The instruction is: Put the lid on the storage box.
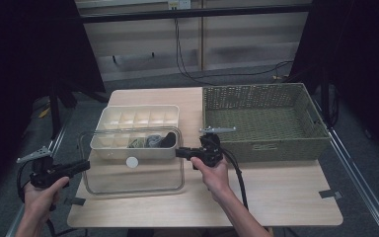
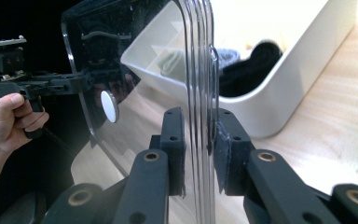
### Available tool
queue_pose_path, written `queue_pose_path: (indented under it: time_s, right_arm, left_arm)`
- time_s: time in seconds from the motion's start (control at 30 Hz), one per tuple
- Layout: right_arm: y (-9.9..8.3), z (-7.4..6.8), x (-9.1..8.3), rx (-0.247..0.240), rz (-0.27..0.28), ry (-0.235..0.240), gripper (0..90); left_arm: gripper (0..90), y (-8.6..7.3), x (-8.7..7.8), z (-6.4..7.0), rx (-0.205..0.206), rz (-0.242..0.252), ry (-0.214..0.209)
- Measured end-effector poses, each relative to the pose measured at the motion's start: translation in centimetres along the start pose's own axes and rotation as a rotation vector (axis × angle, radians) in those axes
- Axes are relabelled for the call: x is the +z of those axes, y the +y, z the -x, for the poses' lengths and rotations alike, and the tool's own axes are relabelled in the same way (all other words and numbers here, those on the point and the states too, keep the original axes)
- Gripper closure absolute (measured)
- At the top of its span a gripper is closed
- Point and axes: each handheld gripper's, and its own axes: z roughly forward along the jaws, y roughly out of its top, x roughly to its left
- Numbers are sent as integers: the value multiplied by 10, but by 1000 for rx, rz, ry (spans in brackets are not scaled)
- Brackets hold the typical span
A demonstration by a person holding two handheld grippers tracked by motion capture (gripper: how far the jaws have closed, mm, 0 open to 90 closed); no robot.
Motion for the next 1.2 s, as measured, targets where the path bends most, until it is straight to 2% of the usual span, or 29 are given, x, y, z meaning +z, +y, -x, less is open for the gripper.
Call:
queue_pose_path:
  time_s: [0.27, 0.4, 0.73, 0.9, 1.2]
  right_arm:
    - [6, 1, -2, -13, 10, -16, 762]
    - [7, 3, -1, -11, 12, -18, 762]
    - [13, 2, 4, -25, 10, -12, 762]
    - [17, 3, 4, -21, 15, -12, 762]
    - [29, 3, 2, -37, 20, -23, 762]
  left_arm:
    - [702, 7, 9, -1, 7, -12, 11]
    - [701, 9, 9, -2, 18, -15, 15]
    - [698, 15, 9, -4, 15, -10, 40]
    - [698, 23, 9, -4, 30, -13, 44]
    - [697, 30, 12, -5, 26, -1, 44]
